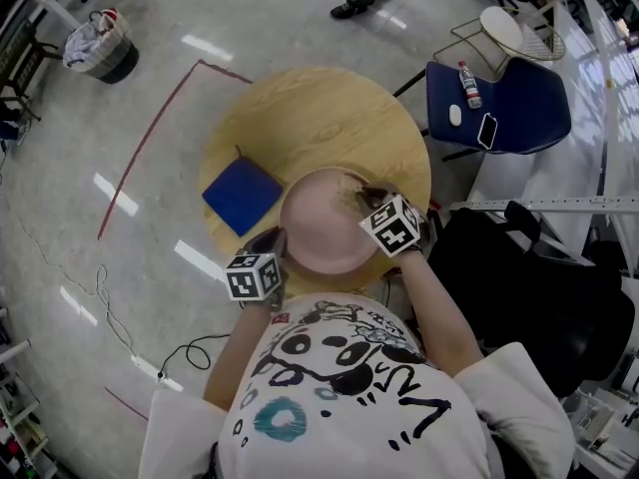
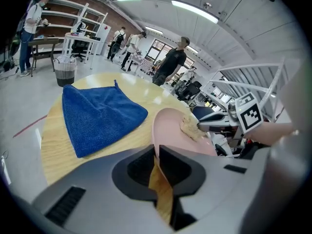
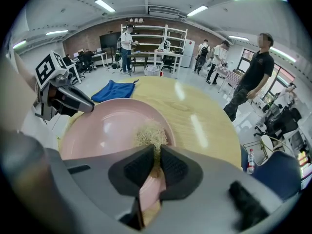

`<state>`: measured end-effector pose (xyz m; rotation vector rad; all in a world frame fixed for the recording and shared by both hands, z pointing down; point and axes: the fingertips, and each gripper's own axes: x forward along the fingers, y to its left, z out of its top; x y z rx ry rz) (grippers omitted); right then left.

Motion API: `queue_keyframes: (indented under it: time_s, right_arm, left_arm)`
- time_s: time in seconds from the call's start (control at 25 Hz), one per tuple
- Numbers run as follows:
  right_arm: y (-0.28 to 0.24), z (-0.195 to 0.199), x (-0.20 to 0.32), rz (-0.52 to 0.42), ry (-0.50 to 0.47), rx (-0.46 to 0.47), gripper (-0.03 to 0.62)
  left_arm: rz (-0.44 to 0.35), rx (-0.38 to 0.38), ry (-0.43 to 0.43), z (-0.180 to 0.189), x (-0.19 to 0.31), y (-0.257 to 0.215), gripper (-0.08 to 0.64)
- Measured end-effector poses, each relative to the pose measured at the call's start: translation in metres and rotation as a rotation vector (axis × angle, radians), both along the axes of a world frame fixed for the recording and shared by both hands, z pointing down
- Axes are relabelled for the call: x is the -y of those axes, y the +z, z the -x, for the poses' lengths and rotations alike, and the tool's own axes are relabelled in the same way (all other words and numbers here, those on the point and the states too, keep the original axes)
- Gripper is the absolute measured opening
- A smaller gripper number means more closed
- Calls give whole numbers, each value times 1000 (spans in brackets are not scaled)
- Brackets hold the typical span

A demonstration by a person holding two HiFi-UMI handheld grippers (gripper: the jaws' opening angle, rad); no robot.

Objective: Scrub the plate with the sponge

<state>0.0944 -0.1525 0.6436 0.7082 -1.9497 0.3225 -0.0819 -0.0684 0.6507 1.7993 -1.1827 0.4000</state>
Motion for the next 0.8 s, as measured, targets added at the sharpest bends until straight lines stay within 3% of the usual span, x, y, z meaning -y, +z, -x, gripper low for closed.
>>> queue_keyframes:
  time_s: [0.8]
  right_arm:
    - [1, -25, -70, 106, 14, 30, 54]
  left_arm:
    - [2, -12, -46, -4, 4, 1, 32]
